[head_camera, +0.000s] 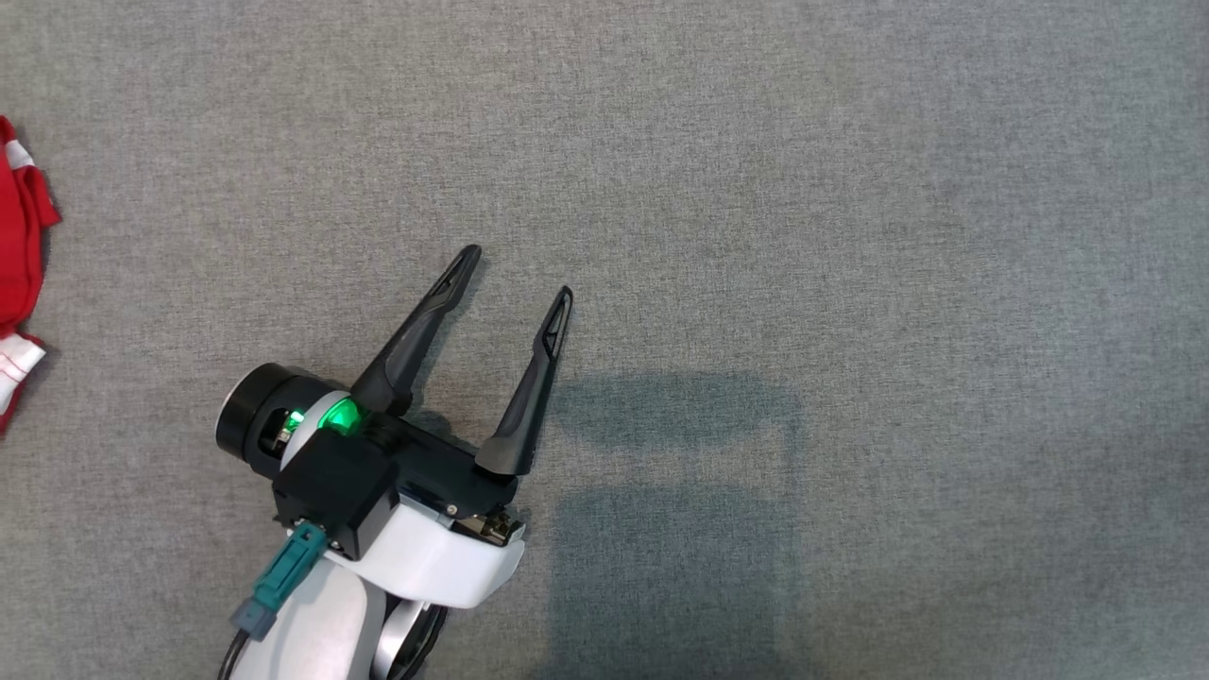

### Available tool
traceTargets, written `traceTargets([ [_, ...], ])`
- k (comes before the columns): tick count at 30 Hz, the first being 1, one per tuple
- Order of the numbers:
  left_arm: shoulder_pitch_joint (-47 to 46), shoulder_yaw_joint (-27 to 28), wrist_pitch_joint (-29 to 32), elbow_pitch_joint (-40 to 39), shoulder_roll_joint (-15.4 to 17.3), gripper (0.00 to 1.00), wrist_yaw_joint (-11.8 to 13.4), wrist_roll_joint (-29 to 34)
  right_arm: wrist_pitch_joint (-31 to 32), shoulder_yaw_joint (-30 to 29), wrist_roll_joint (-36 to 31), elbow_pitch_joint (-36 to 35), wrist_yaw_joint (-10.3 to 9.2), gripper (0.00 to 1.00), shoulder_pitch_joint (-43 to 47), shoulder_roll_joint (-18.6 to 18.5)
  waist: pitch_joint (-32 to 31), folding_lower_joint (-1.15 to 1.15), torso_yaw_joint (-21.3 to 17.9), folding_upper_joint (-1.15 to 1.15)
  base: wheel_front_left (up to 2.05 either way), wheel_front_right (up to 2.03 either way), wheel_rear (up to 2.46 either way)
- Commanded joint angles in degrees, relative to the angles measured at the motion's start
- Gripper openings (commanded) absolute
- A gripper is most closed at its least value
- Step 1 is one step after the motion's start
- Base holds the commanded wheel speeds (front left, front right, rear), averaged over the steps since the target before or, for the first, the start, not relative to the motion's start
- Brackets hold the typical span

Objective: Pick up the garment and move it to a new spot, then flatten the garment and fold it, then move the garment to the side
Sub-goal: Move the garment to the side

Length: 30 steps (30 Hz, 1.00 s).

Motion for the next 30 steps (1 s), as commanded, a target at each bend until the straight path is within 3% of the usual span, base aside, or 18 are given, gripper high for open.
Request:
traceTargets([
  [1, -0.53, 1.27, 0.12, -2.55, 0.69, 1.0, 0.35, -0.09, -0.74, -1.21, -2.15, -0.5, 0.21, 0.4, 2.2, -1.45, -0.17, -0.01, 0.12, 0.0, 0.0, 0.0, 0.0],
  [2, -0.61, 1.09, 0.17, -3.09, 0.57, 1.0, 0.41, -0.21, -0.74, -2.71, -3.26, -0.42, 0.21, 1.0, 2.49, -1.33, -0.38, -0.01, 0.25, 0.0, 0.0, 0.0, 0.0],
  [10, -0.89, 0.31, 0.97, -5.81, 0.14, 1.0, 1.81, 0.16, -0.74, -14.35, -14.34, -4.54, 0.21, 1.0, 6.08, 0.8, -2.52, -0.01, 0.85, 0.0, 0.0, 0.0, 0.0],
  [15, 0.09, 0.63, 0.57, -5.28, 0.09, 1.0, 2.62, -0.28, -0.74, -20.48, -21.47, -11.82, 0.21, 1.0, 9.09, 5.2, -5.48, -0.01, 0.82, 0.0, 0.0, 0.0, 0.0],
  [22, 1.76, 1.68, 0.05, -3.22, -0.12, 1.0, 3.95, -1.65, -0.74, -21.96, -24.82, -20.21, 0.21, 1.0, 13.69, 12.48, -10.37, -0.01, 1.16, 0.0, 0.0, 0.0, 0.0],
  [30, 3.92, 4.06, -1.54, 0.33, -0.69, 1.0, 5.2, -5.49, -0.74, -15.85, -18.34, -31.55, 0.21, 1.0, 23.06, 17.75, -17.48, -0.01, 3.0, 0.0, 0.0, 0.0, 0.0],
])
